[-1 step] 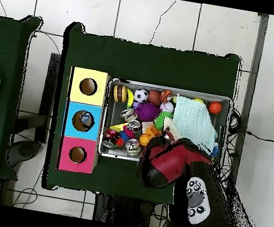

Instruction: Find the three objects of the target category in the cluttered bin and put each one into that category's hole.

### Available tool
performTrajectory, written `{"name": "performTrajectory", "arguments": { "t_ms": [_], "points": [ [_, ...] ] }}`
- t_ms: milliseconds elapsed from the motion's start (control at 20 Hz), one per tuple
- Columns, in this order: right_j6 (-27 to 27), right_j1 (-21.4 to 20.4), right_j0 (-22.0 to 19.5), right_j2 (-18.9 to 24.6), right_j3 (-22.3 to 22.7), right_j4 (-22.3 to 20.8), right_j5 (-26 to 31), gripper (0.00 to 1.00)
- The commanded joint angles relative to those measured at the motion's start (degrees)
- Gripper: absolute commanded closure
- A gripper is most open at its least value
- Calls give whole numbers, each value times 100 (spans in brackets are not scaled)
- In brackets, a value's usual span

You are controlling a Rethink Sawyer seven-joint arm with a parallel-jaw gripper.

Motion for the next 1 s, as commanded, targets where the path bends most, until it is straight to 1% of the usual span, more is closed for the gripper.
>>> {"name": "performTrajectory", "arguments": {
  "t_ms": [50,200,350,450,650,750,800,850,900,1000],
  "points": [
    [1362,879,-99,-972,-1207,134,-734,0],
    [1147,1062,-213,-910,-1466,28,-820,0],
    [994,1079,-176,-947,-1606,-21,-806,0],
    [974,1133,-82,-1115,-1706,-35,-865,0],
    [1070,1426,171,-1482,-2007,32,-970,0],
    [1068,1796,273,-1679,-2261,82,-1156,0],
    [944,1734,37,-1347,-2142,0,-939,0],
    [650,1628,-401,-804,-1913,-8,-575,0],
    [156,1534,-994,-114,-1653,161,-98,100],
    [-302,1490,-1481,453,-1467,313,236,100]
  ]
}}
